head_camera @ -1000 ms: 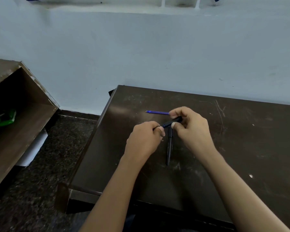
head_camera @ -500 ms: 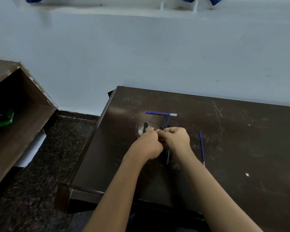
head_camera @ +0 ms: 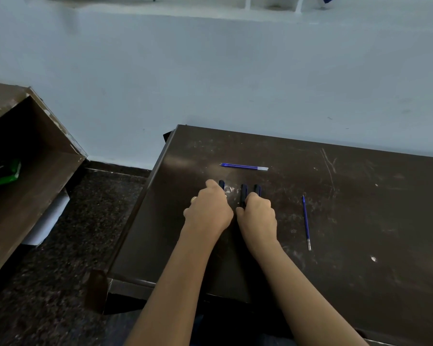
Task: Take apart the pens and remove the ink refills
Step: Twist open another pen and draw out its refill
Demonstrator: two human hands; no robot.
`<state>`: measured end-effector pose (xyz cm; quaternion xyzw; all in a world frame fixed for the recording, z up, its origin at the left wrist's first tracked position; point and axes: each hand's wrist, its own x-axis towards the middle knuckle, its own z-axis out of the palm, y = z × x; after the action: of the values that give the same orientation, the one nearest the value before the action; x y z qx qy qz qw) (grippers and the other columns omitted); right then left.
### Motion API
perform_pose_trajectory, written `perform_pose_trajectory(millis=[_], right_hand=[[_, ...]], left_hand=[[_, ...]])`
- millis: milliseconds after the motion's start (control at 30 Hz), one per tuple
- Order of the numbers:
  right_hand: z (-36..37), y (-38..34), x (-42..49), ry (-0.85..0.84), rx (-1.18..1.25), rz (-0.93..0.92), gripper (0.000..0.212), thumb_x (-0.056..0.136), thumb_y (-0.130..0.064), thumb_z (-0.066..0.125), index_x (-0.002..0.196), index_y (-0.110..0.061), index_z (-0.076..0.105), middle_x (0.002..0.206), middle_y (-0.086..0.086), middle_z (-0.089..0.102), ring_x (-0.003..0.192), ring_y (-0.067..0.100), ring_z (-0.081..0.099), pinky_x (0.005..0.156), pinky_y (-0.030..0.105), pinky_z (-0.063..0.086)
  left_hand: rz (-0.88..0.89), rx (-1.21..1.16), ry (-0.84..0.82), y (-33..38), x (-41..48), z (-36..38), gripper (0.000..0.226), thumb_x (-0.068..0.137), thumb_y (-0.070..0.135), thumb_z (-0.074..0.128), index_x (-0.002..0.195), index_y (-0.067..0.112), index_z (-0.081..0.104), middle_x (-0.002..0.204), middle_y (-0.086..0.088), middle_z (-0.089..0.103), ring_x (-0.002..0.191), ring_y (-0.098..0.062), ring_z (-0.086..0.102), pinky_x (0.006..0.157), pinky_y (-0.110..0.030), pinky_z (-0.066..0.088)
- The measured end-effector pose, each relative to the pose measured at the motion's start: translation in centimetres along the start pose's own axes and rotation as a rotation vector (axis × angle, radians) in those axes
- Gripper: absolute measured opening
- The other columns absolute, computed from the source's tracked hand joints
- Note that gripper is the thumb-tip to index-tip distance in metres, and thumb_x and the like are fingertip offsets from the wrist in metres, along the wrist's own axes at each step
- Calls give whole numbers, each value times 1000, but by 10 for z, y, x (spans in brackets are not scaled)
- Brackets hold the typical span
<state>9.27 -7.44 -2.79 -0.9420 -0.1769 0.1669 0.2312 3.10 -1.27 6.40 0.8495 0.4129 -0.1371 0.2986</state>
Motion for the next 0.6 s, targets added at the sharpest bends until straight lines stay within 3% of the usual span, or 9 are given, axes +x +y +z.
perform_pose_trajectory(millis=[600], right_hand=[[-3, 6, 5, 52, -71, -8, 18, 93, -23, 55, 97, -6, 55, 99, 14, 63, 89, 34, 65, 76, 46, 57]], left_hand=[[-12, 5, -17, 0, 2, 0, 42, 93, 12, 53, 130, 6, 34, 128, -16, 50, 117, -30, 51, 101, -44, 43]])
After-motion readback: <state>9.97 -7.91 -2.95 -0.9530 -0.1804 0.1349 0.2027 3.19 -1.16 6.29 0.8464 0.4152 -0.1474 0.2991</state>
